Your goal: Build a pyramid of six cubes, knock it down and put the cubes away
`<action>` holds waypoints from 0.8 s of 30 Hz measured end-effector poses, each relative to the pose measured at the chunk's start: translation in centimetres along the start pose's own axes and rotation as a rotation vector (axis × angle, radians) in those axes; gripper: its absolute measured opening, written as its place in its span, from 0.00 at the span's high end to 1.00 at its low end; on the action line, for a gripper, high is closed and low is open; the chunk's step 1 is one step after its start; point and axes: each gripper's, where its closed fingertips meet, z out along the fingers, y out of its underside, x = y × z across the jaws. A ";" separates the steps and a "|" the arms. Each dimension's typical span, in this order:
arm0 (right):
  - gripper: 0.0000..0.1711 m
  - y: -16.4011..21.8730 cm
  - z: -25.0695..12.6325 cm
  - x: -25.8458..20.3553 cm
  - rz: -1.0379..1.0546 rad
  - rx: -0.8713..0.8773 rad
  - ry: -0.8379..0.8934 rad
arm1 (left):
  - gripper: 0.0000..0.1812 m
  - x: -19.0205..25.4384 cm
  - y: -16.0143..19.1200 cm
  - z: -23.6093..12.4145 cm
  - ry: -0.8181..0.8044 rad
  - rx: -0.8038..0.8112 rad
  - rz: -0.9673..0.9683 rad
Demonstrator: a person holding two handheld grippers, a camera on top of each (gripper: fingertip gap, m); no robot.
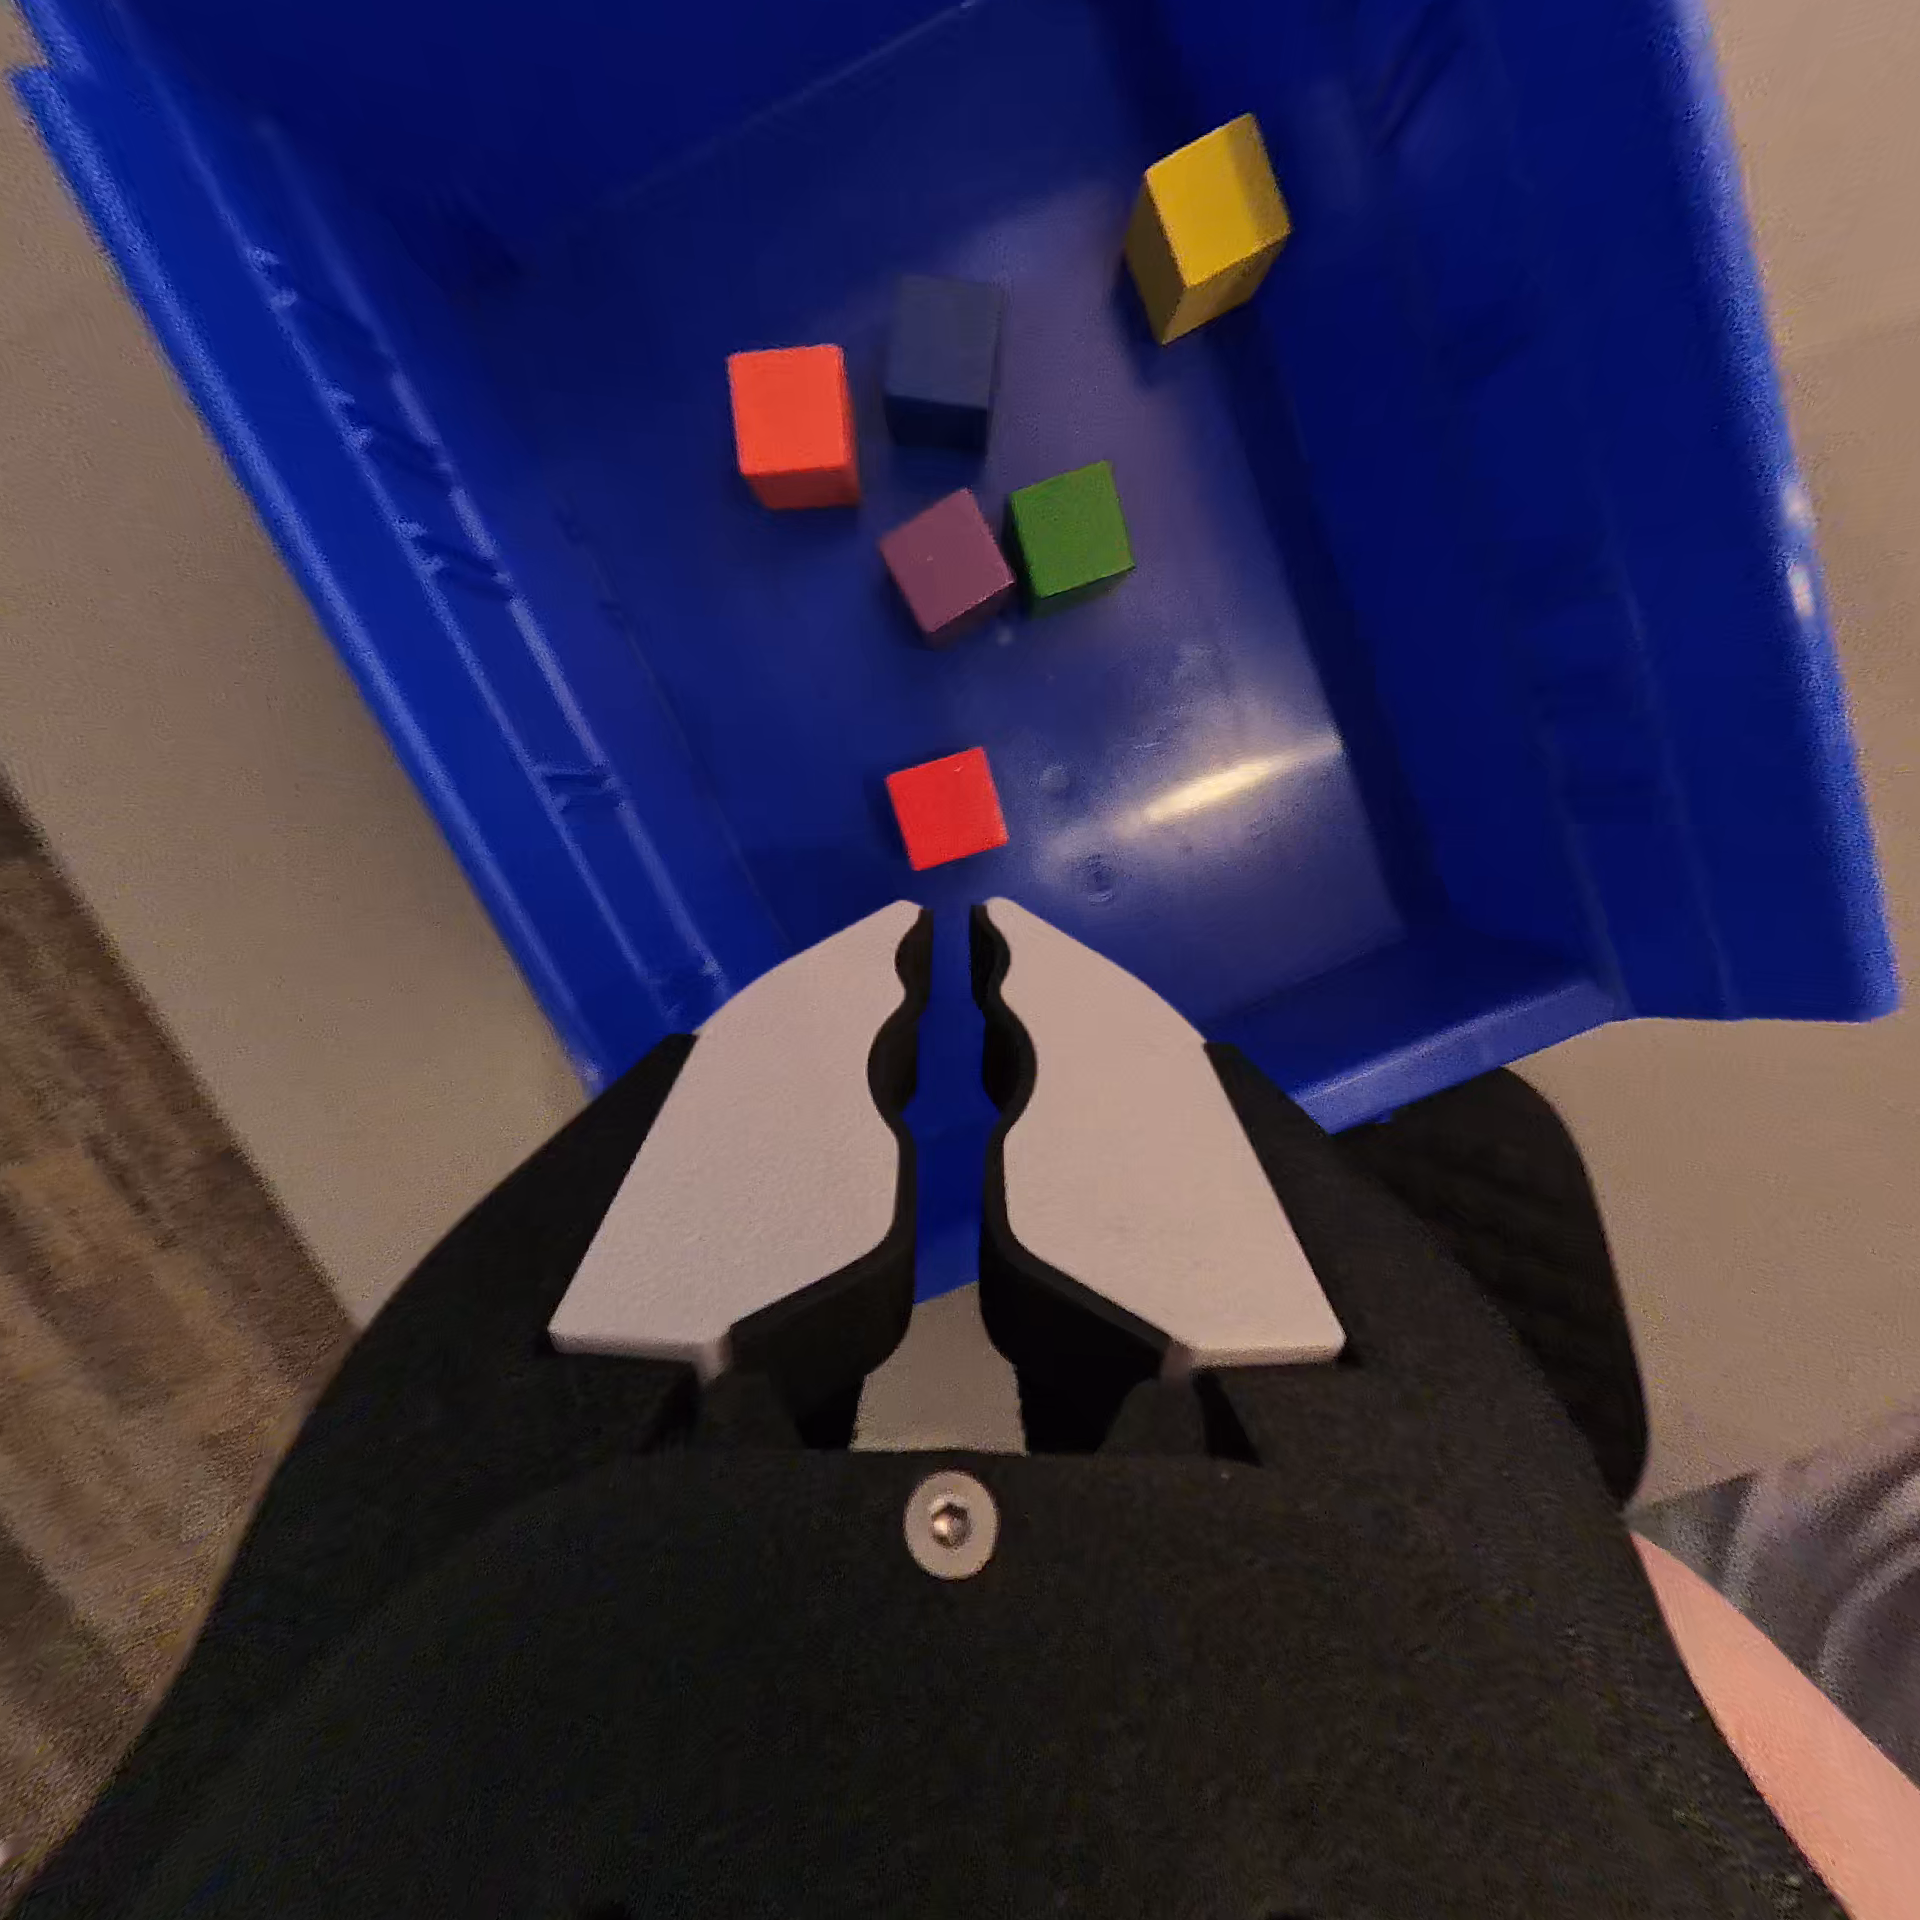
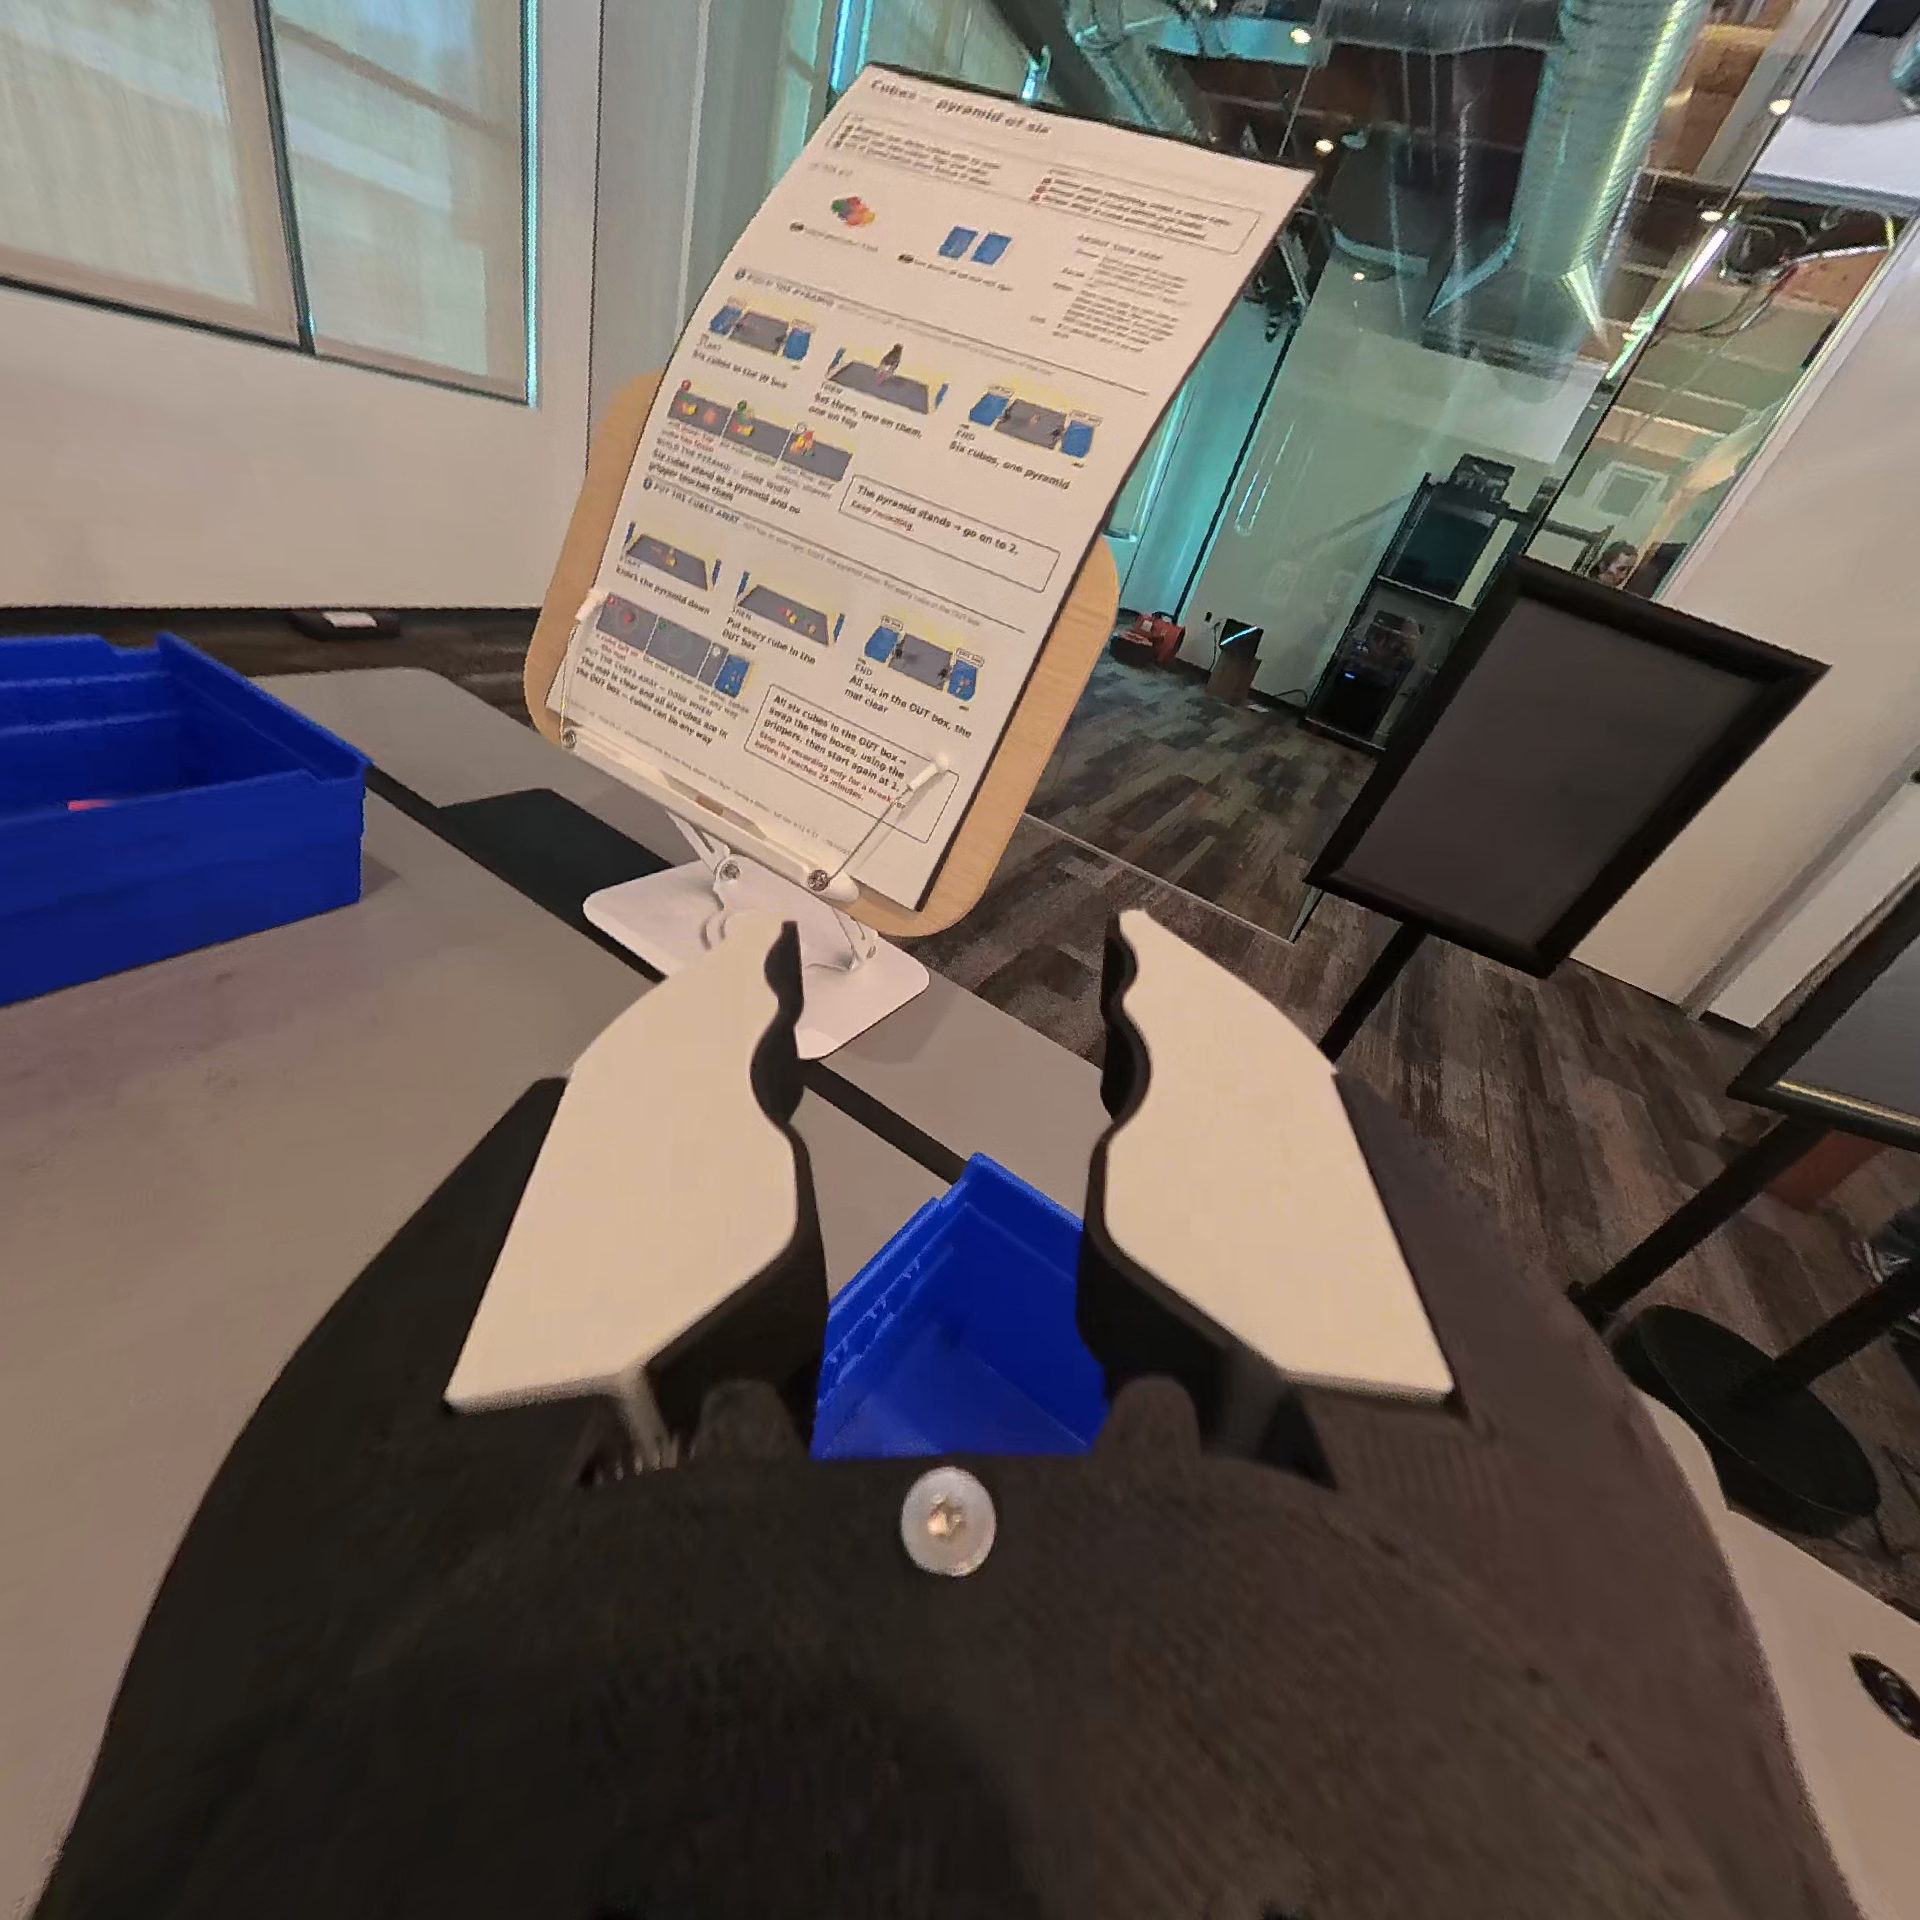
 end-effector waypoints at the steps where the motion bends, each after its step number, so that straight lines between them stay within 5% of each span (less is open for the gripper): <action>1: 0.67 0.0 0.1 -0.2 -0.017 -0.001 -0.003 | 0.96 0.4 -0.1 0.4 0.033 0.001 0.007; 5: 0.68 0.0 0.5 -1.1 -0.048 0.004 -0.031 | 0.90 0.2 0.5 2.4 0.000 -0.095 0.056; 14: 0.68 0.4 1.0 -1.6 -0.092 -0.024 -0.033 | 0.88 0.9 0.4 5.7 0.052 -0.233 -0.169; 24: 0.68 1.1 1.3 -1.8 -0.105 -0.057 -0.050 | 0.84 0.3 0.4 6.5 0.001 -0.253 -0.167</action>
